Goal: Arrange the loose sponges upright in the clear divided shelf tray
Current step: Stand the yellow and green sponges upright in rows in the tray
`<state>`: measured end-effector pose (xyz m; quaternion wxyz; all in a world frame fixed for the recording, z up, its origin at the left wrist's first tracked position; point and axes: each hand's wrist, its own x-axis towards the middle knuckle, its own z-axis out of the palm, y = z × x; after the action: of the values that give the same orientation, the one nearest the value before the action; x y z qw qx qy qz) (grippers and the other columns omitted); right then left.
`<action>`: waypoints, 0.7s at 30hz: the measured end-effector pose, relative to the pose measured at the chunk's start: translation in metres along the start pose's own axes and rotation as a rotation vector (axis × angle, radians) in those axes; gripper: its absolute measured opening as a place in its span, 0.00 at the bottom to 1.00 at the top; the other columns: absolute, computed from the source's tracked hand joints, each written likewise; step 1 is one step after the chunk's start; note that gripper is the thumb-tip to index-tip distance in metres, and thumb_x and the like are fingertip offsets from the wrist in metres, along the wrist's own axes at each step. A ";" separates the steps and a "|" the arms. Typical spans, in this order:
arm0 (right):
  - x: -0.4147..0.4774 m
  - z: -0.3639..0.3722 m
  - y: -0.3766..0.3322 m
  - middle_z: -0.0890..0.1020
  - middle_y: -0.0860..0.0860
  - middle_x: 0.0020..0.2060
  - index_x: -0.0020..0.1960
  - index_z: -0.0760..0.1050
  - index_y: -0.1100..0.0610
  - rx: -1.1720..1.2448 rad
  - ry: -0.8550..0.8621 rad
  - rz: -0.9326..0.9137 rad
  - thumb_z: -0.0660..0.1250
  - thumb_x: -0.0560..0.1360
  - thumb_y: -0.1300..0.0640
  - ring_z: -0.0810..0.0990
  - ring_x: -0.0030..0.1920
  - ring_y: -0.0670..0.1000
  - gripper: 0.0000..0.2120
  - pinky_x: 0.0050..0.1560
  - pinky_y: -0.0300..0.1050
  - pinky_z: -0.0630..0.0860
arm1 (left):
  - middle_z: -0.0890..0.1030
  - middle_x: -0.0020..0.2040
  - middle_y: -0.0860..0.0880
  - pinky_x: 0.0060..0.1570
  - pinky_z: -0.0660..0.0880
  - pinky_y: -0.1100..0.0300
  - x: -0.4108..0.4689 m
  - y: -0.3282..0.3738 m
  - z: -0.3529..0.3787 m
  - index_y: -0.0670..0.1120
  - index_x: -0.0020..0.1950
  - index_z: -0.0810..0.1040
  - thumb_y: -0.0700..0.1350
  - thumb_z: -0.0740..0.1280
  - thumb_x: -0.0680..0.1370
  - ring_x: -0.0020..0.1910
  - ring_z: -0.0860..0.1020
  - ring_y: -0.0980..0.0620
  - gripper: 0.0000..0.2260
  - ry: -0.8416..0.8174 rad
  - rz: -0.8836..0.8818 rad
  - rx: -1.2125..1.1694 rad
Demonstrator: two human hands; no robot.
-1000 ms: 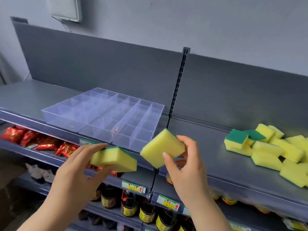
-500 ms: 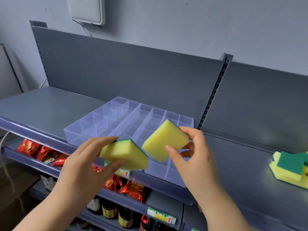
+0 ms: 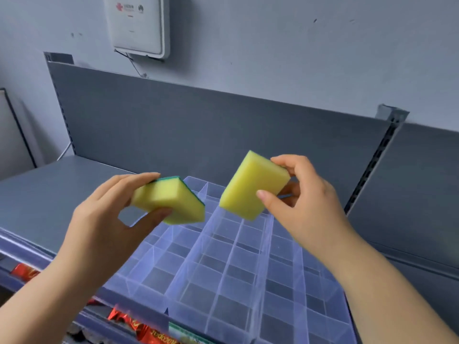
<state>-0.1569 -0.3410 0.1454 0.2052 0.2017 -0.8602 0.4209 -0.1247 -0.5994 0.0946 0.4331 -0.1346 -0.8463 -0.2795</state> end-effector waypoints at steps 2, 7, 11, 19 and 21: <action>0.017 0.010 -0.001 0.77 0.44 0.49 0.55 0.67 0.43 -0.033 -0.001 0.002 0.70 0.71 0.55 0.78 0.42 0.41 0.18 0.41 0.35 0.76 | 0.78 0.49 0.54 0.47 0.70 0.65 0.011 -0.020 -0.001 0.44 0.58 0.78 0.55 0.66 0.70 0.44 0.73 0.56 0.21 0.020 -0.012 0.000; 0.064 0.051 -0.006 0.75 0.45 0.51 0.56 0.69 0.48 -0.133 0.030 0.023 0.69 0.72 0.56 0.76 0.42 0.41 0.16 0.39 0.28 0.71 | 0.75 0.49 0.59 0.48 0.72 0.66 0.043 -0.072 -0.001 0.44 0.58 0.78 0.52 0.73 0.71 0.43 0.73 0.58 0.19 0.035 -0.013 -0.028; 0.101 0.088 0.004 0.72 0.46 0.51 0.56 0.71 0.51 -0.198 0.054 0.078 0.69 0.72 0.58 0.75 0.43 0.43 0.14 0.40 0.30 0.68 | 0.74 0.49 0.61 0.48 0.70 0.67 0.058 -0.106 0.002 0.44 0.58 0.78 0.48 0.73 0.70 0.44 0.73 0.54 0.18 0.019 0.008 -0.031; 0.144 0.175 0.042 0.72 0.51 0.55 0.58 0.71 0.54 -0.298 0.023 0.262 0.68 0.73 0.60 0.73 0.49 0.50 0.15 0.49 0.40 0.67 | 0.77 0.49 0.52 0.46 0.70 0.65 0.085 -0.183 0.007 0.45 0.58 0.78 0.50 0.69 0.68 0.43 0.72 0.56 0.20 -0.110 -0.004 -0.145; 0.145 0.186 0.047 0.72 0.51 0.56 0.59 0.71 0.54 -0.307 0.037 0.287 0.68 0.73 0.59 0.73 0.49 0.50 0.15 0.50 0.42 0.69 | 0.76 0.49 0.53 0.45 0.68 0.71 0.092 -0.194 0.010 0.44 0.58 0.78 0.50 0.70 0.68 0.42 0.72 0.57 0.20 -0.137 0.010 -0.168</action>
<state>-0.3368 -0.4902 0.0868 0.1873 0.0355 -0.9302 0.3137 -0.2763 -0.7509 0.0947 0.3628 -0.1934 -0.8469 -0.3373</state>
